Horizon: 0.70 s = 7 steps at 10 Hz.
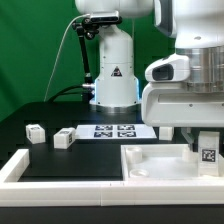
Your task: Assemble one leg
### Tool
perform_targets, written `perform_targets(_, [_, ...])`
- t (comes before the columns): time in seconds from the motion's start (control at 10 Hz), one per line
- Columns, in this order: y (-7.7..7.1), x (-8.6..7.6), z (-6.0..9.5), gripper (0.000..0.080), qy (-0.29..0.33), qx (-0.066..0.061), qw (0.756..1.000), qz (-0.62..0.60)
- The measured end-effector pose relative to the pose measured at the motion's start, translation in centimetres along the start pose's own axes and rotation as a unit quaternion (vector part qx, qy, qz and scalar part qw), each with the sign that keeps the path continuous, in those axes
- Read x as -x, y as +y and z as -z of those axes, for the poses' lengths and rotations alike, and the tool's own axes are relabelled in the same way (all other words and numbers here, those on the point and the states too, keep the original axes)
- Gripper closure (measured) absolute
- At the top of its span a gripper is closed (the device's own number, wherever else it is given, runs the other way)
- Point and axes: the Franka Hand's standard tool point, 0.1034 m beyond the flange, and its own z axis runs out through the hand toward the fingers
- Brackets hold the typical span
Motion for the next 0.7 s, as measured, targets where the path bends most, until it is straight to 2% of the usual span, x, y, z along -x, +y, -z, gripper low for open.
perform_targets(0.2, [0.00,-0.06,-0.05,0.0509,0.005,-0.003,0.994,-0.111])
perform_targets(0.4, [-0.04,-0.05,-0.06,0.0509,0.007,-0.003,0.977,-0.214])
perform_targets(0.7, [-0.09,-0.07,-0.04,0.0509,0.007,-0.006,0.922,-0.387])
